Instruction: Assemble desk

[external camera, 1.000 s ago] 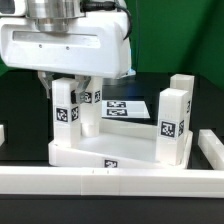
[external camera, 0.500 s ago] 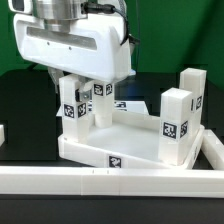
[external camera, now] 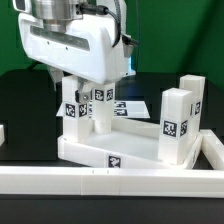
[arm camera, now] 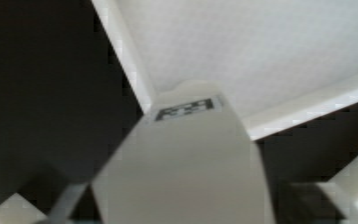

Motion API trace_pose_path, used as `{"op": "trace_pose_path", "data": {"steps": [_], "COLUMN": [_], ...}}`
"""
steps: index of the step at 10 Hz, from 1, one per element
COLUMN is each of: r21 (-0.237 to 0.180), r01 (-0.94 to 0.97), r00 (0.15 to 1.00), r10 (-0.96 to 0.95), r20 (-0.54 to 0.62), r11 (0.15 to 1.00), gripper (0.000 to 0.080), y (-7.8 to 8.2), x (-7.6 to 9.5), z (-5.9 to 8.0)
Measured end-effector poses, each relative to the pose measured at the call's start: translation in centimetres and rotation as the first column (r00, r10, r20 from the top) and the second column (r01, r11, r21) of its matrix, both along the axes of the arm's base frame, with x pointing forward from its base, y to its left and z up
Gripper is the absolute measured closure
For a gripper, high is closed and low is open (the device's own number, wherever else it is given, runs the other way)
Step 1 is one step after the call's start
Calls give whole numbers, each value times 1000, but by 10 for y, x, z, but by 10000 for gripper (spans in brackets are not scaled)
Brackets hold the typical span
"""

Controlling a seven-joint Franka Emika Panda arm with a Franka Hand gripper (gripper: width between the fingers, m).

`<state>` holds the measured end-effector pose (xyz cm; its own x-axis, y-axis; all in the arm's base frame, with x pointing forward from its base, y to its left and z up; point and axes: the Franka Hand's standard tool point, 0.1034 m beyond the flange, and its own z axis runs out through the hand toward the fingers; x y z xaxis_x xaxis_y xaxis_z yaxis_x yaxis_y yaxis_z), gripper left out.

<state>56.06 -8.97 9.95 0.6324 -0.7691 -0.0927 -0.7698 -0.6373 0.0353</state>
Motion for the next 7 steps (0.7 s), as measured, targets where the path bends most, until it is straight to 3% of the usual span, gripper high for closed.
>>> {"op": "trace_pose_path", "data": {"steps": [1, 2, 4, 7], "r21": [4, 11, 33, 36], "r01": [-2, -5, 8, 11], "r00": [1000, 1000, 1000, 1000], "r10": [2, 5, -8, -11], "r20": [1, 3, -5, -12], "r11": [1000, 1000, 999, 999], "gripper": [235, 165, 153, 150], "y": [3, 6, 18, 24], "x": [1, 1, 1, 2], "z": [3, 8, 24, 24]}}
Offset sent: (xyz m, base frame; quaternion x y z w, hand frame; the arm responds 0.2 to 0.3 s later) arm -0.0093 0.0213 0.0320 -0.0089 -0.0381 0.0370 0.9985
